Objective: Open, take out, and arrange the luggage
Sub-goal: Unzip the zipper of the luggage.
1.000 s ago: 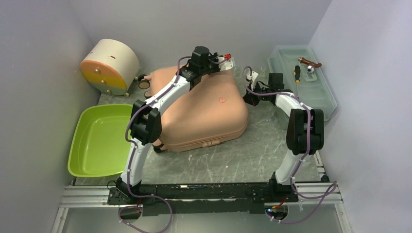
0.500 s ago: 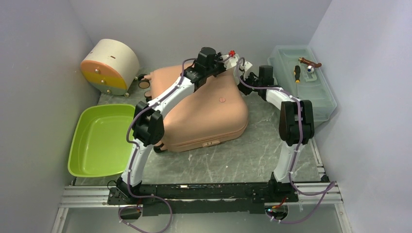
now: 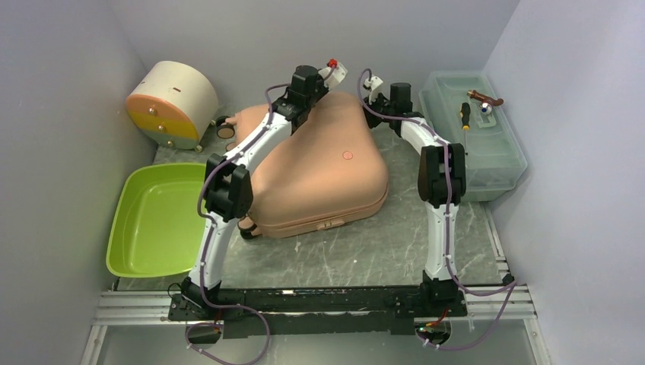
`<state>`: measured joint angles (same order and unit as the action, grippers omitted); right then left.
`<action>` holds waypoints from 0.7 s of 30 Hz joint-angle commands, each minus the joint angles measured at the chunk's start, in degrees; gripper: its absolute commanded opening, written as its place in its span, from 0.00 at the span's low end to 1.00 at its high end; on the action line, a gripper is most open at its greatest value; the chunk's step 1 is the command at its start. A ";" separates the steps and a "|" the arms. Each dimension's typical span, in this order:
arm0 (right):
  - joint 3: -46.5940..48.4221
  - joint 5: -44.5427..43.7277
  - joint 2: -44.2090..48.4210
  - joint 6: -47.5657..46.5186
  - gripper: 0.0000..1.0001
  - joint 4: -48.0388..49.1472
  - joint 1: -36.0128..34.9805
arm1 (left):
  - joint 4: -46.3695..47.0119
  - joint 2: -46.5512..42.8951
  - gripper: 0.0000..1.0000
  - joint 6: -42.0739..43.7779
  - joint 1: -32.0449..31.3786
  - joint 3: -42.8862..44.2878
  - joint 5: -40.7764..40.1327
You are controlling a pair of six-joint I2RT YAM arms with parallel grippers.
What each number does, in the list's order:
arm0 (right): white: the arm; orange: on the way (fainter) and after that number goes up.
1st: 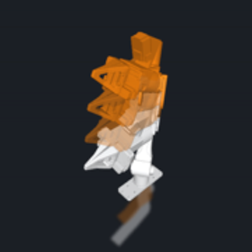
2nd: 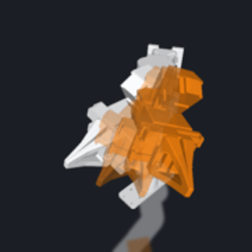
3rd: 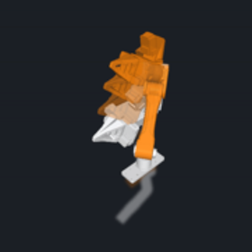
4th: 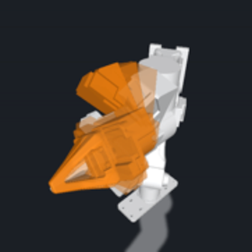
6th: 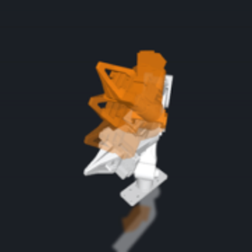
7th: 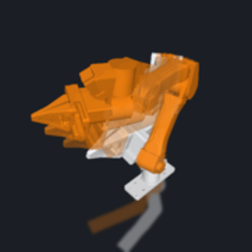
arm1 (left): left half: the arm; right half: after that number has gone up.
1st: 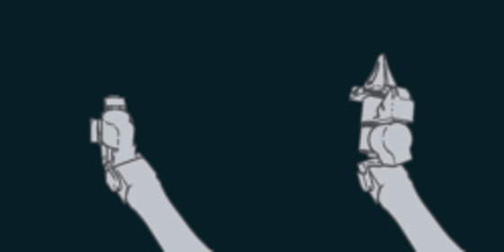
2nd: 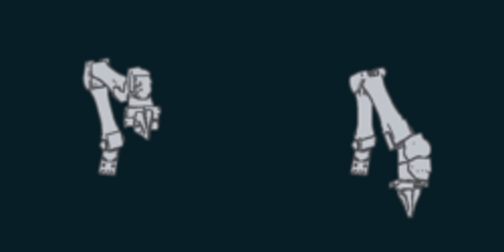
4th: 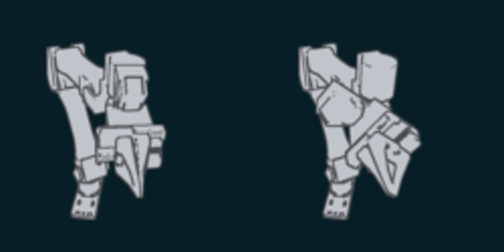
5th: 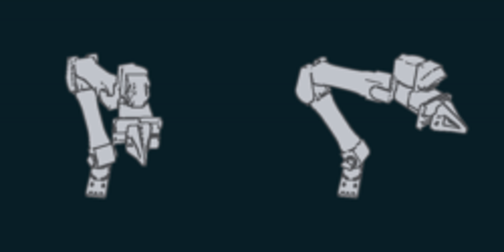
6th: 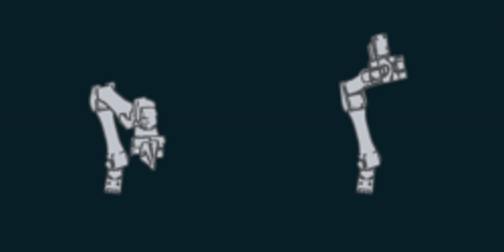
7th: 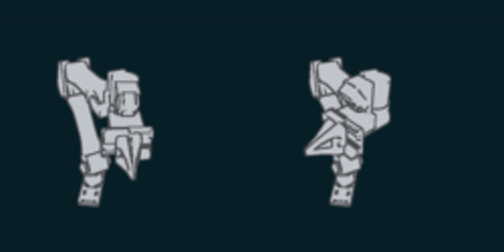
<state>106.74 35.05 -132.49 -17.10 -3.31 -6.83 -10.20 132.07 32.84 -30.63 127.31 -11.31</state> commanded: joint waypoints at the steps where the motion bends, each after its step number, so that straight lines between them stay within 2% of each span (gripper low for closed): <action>1: 5.25 -1.30 -0.63 0.24 0.00 4.65 1.56 | 3.04 6.76 0.00 -0.23 0.90 3.02 -10.79; 3: 2.55 0.40 0.51 0.15 0.00 6.51 1.78 | 5.66 9.23 0.00 1.05 1.67 5.40 -13.15; 6: -0.25 2.26 1.94 0.05 0.00 7.15 2.11 | 7.07 12.03 0.00 3.97 2.49 6.09 -12.49; 13: -5.58 5.23 5.73 -0.78 0.00 6.69 3.00 | 11.73 13.80 0.00 10.92 2.52 -0.83 -10.26; 17: -6.56 5.72 6.71 -1.05 0.00 6.24 3.20 | 15.55 16.98 0.00 14.82 2.52 0.93 -15.49; 21: -5.21 5.46 6.55 -0.71 0.00 5.65 3.15 | 14.33 19.58 0.00 17.19 2.43 3.33 -17.24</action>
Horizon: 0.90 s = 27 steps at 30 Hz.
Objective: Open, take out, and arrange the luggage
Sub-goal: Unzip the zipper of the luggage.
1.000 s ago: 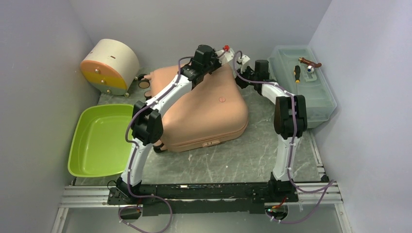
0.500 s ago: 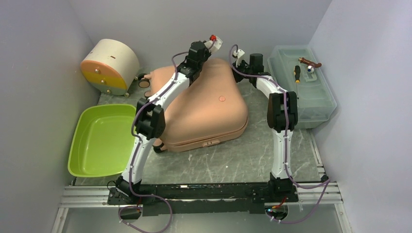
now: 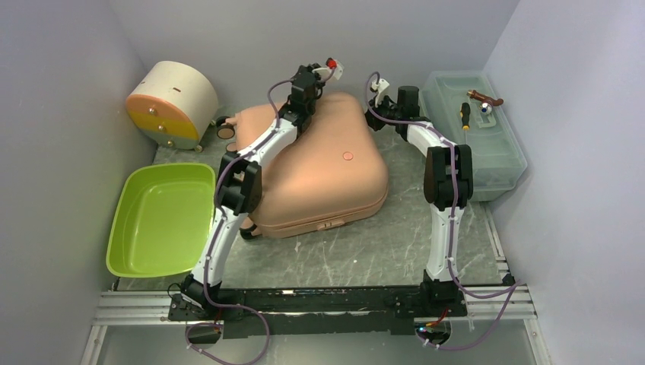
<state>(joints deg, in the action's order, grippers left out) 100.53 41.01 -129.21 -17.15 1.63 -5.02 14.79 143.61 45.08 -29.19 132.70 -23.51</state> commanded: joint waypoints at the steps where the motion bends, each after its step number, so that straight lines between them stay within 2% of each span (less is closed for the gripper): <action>1: 1.27 -0.63 3.15 -0.50 0.00 0.63 1.45 | -10.69 8.79 0.00 5.75 0.86 -1.77 -5.91; 3: 1.78 -0.51 3.04 -0.15 0.00 0.65 1.48 | -12.81 9.91 0.00 6.23 0.65 -0.86 -5.99; 5: 1.80 -0.37 3.27 -0.08 0.00 0.58 1.56 | -17.66 9.29 0.00 4.56 0.47 -1.24 -2.50; 9: 0.56 0.55 4.23 -0.53 0.00 0.59 2.26 | -27.96 2.66 0.00 -1.04 0.29 -7.14 13.48; 13: -2.22 4.15 6.59 -1.84 0.00 0.30 3.43 | -34.87 -1.28 0.00 -0.92 -1.15 -10.89 24.41; 21: -12.99 11.80 16.05 -7.85 0.00 -1.36 6.89 | -46.10 -0.75 0.00 -2.28 -3.85 -8.25 34.63; 27: -23.78 16.09 24.78 -15.32 0.00 -7.14 8.62 | -51.83 -0.40 0.00 -3.29 -5.36 -5.18 40.72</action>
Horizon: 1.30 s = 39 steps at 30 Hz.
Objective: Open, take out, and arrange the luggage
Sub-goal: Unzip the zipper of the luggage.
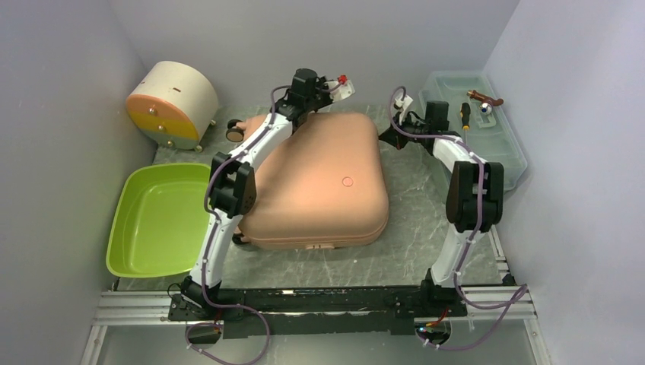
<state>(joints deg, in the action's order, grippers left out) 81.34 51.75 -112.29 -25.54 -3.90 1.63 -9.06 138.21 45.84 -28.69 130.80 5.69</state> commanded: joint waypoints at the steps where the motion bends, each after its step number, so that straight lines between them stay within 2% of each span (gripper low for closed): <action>1: -6.35 5.86 9.27 -8.21 0.00 -2.38 2.12 | -29.21 4.90 0.00 -4.09 -6.12 -2.99 12.53; 7: -15.98 6.66 16.48 -13.53 0.00 -4.58 2.68 | -34.95 3.93 0.00 -5.17 -7.43 -1.37 17.81; 12: -21.53 5.68 20.10 -12.11 0.00 -0.70 4.43 | -37.43 2.51 0.00 -6.77 -7.60 1.05 19.24; 15: -23.03 1.83 20.23 -9.52 0.00 5.07 5.01 | -38.92 1.54 0.00 -7.22 -7.69 1.73 19.88; 19: -18.36 -1.71 16.30 -6.87 0.00 8.56 5.62 | -39.67 0.55 0.00 -7.90 -7.74 1.88 20.07; 25: -8.54 0.17 9.48 -6.12 0.00 7.56 5.07 | -40.26 0.47 0.00 -8.23 -8.20 1.44 20.87; 34: -1.28 7.05 3.65 -20.93 0.00 -3.00 0.72 | -40.88 1.17 0.00 -9.50 -8.64 3.51 21.79; 39: 1.61 7.83 0.68 -23.03 0.00 -4.59 -2.79 | -39.00 0.73 0.00 -12.00 -8.36 4.29 20.25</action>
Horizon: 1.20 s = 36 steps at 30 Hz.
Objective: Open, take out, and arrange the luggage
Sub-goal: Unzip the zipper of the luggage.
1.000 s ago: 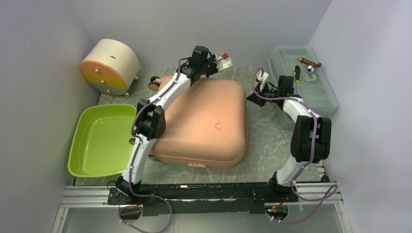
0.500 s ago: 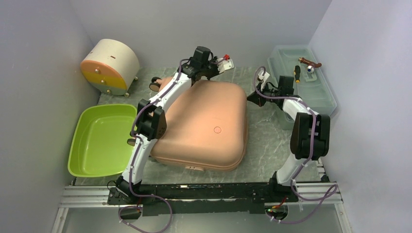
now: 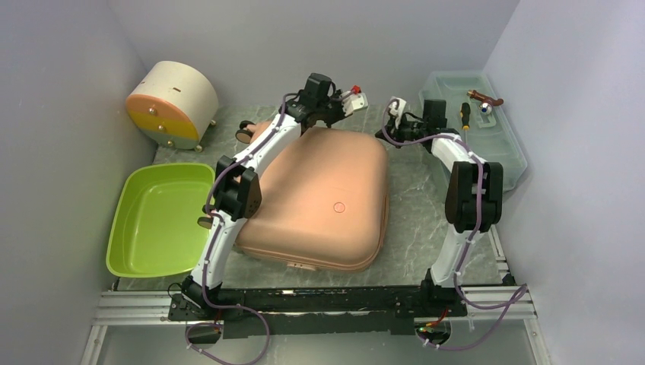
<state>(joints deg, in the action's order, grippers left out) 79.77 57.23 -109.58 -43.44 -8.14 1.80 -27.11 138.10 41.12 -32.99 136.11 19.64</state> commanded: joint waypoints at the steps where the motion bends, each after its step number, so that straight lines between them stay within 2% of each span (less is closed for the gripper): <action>1: 3.80 2.29 -2.45 -4.40 0.00 -0.28 -3.44 | -20.36 0.66 0.00 -8.08 -3.91 -1.00 5.94; 5: 5.46 1.88 -1.95 -2.92 0.02 -1.40 -2.39 | -17.13 -0.72 0.00 -11.32 -2.94 -1.51 1.74; 7: 5.28 0.57 -0.56 -3.18 0.16 -1.65 -0.05 | -15.84 -1.85 0.02 -12.10 -2.10 -1.49 -1.34; 10: 6.99 0.91 0.81 -5.31 0.38 -5.29 4.56 | -14.37 -3.74 0.23 -13.05 -0.97 -0.99 -4.86; 11: 8.06 0.87 1.00 -6.80 0.42 -7.47 5.88 | -13.67 -4.37 0.32 -13.47 -0.44 -0.66 -6.50; 13: 10.84 0.56 0.99 -12.26 0.46 -14.44 8.24 | -12.15 -6.01 0.48 -14.05 0.20 -0.33 -10.75; 17: 15.25 0.37 0.19 -27.25 0.50 -30.92 10.38 | -10.60 -9.49 0.73 -15.33 2.48 -0.63 -16.95; 20: 13.94 1.82 0.39 -40.10 0.58 -39.76 10.45 | -11.14 -12.69 0.84 -16.99 5.05 -2.36 -18.16; 22: 10.95 4.01 1.65 -43.79 0.62 -39.43 10.34 | -11.37 -15.01 0.91 -17.19 6.16 -5.67 -18.35; 25: 8.09 6.02 2.11 -40.70 0.64 -34.60 9.18 | -14.79 -17.31 0.92 -15.70 6.36 -8.22 -13.77; 27: 7.71 6.18 1.59 -37.57 0.64 -31.75 7.92 | -16.85 -18.55 0.87 -14.73 5.92 -9.65 -11.64; 28: 7.54 6.17 1.35 -35.64 0.64 -30.24 7.21 | -17.45 -18.99 0.85 -13.00 5.23 -10.87 -13.19; 30: 6.22 5.83 1.56 -30.37 0.63 -24.88 5.90 | -14.81 -19.80 0.82 -9.46 3.23 -14.53 -21.19; 32: 3.13 4.42 2.35 -25.32 0.63 -17.76 4.70 | -10.49 -20.49 0.84 -8.54 2.24 -18.25 -28.37; 36: 1.49 1.51 2.70 -22.57 0.64 -12.73 2.60 | 1.91 -21.86 0.96 -3.84 0.31 -27.21 -42.93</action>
<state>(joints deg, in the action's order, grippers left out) 82.37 58.94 -109.58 -70.85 -29.98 6.04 -30.94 117.05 31.51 -30.15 117.30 -8.29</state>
